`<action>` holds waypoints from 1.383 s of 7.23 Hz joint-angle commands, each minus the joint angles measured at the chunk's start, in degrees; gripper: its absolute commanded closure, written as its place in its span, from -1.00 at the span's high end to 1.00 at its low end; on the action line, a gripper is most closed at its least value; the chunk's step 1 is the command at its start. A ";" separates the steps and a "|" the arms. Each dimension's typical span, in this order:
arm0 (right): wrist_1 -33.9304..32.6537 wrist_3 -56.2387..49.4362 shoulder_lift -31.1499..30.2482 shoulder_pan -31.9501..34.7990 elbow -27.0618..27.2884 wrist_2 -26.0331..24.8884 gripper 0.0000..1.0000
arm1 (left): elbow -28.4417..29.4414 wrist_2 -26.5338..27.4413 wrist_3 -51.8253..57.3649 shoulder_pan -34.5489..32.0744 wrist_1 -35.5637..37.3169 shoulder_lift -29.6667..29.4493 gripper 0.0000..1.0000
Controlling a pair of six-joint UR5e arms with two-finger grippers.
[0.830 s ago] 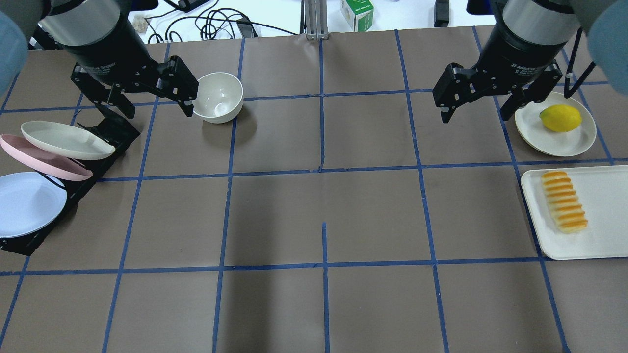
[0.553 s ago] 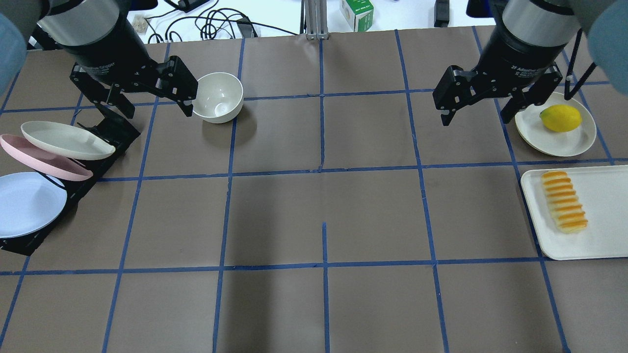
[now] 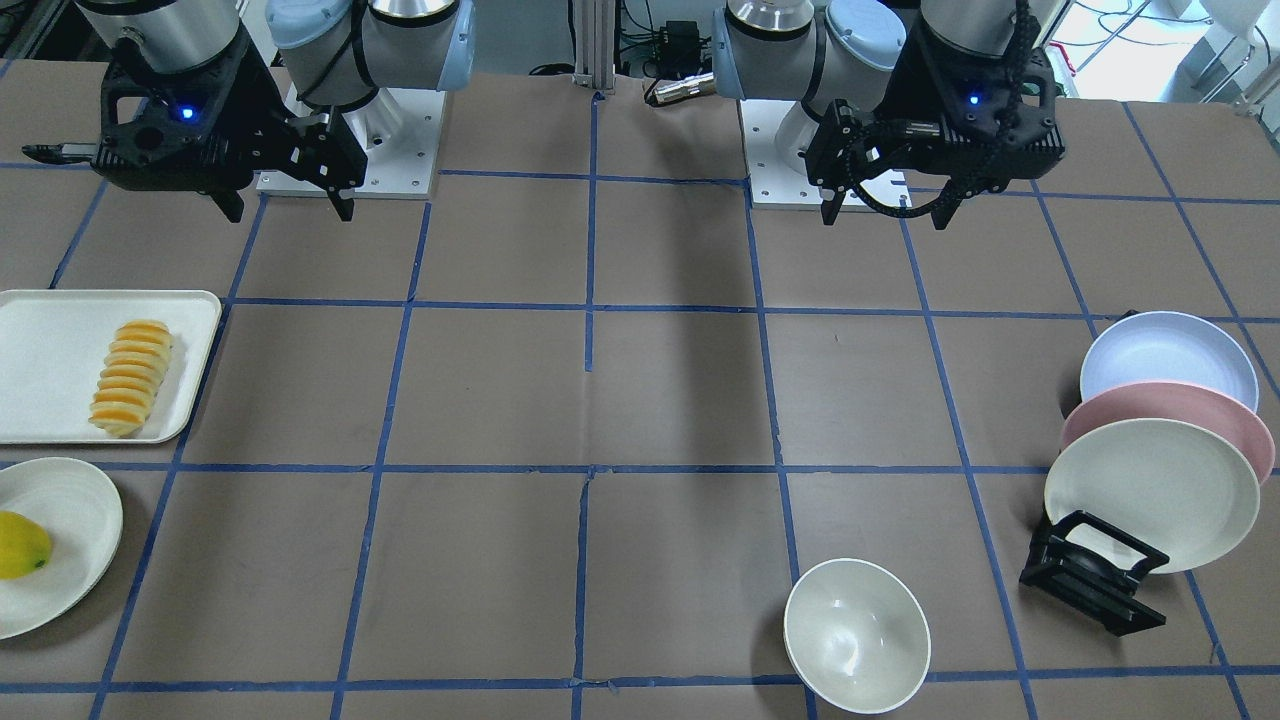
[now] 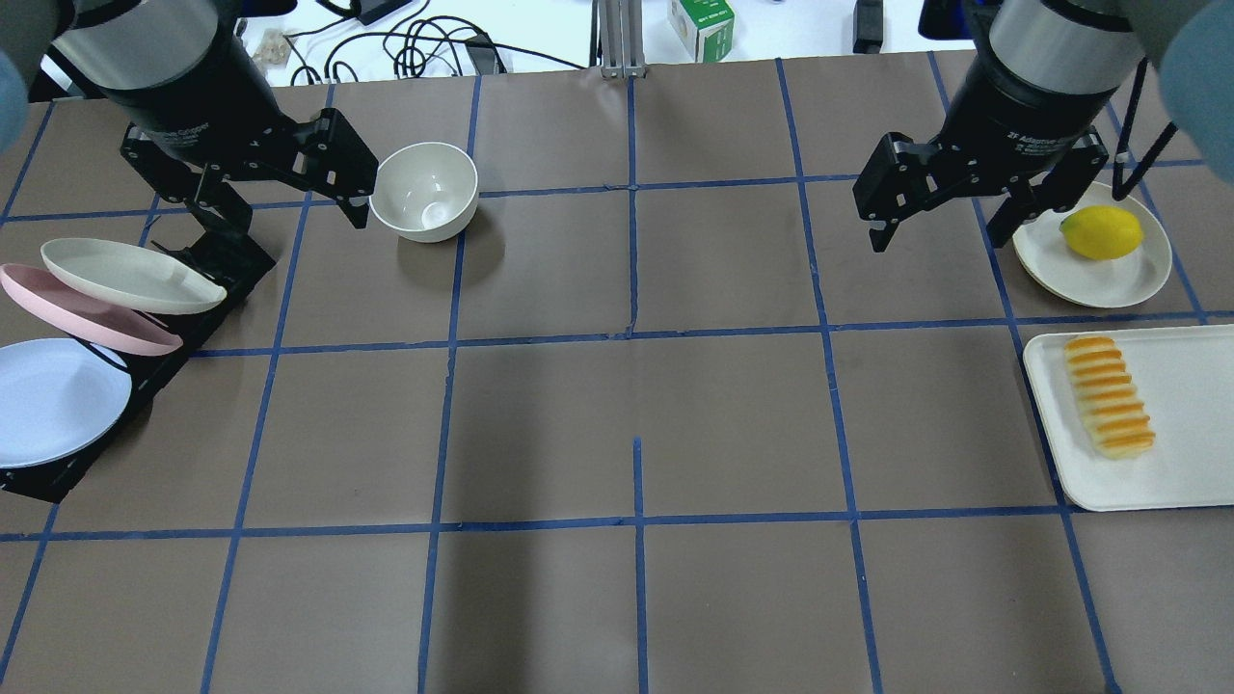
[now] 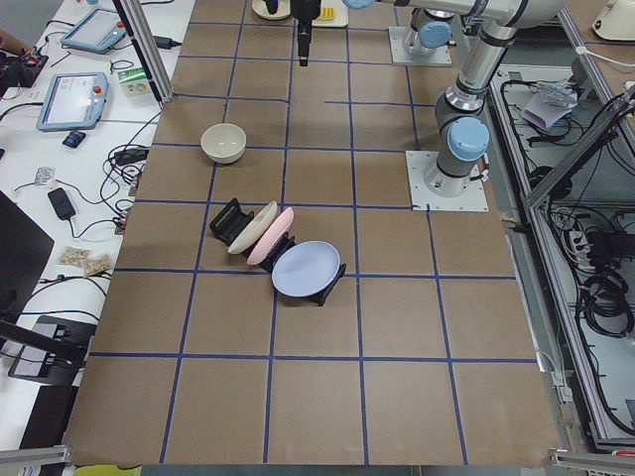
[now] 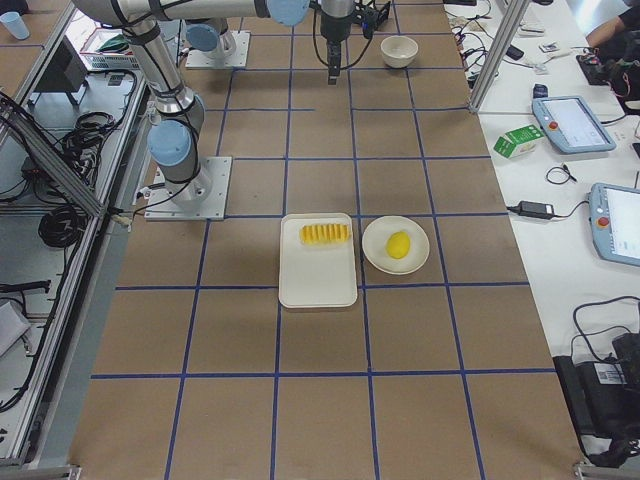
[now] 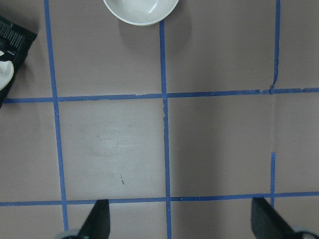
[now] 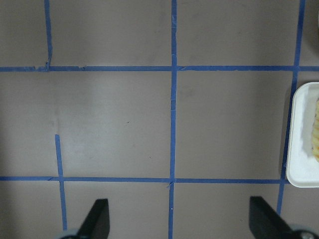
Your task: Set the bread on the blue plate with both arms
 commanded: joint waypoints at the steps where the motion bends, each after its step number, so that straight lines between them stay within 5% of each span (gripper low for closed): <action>1: -0.97 0.61 0.09 -1.91 -0.01 0.04 1.00 | -0.08 5.46 2.81 8.57 -0.08 2.14 1.00; 5: -1.93 -12.17 1.31 -23.52 2.44 -0.49 1.00 | -3.13 7.61 9.62 37.89 -0.44 1.02 1.00; 6: -6.47 -12.83 1.67 -25.81 4.97 -4.67 1.00 | -6.99 6.99 12.46 44.25 7.14 -0.65 1.00; 8: -15.79 -13.18 4.64 -27.94 11.65 -9.10 1.00 | -13.86 6.90 13.45 50.44 20.51 -5.38 1.00; 10: -19.69 -15.89 8.94 -29.70 14.22 -8.93 1.00 | -13.62 6.64 13.45 54.31 23.28 -10.92 1.00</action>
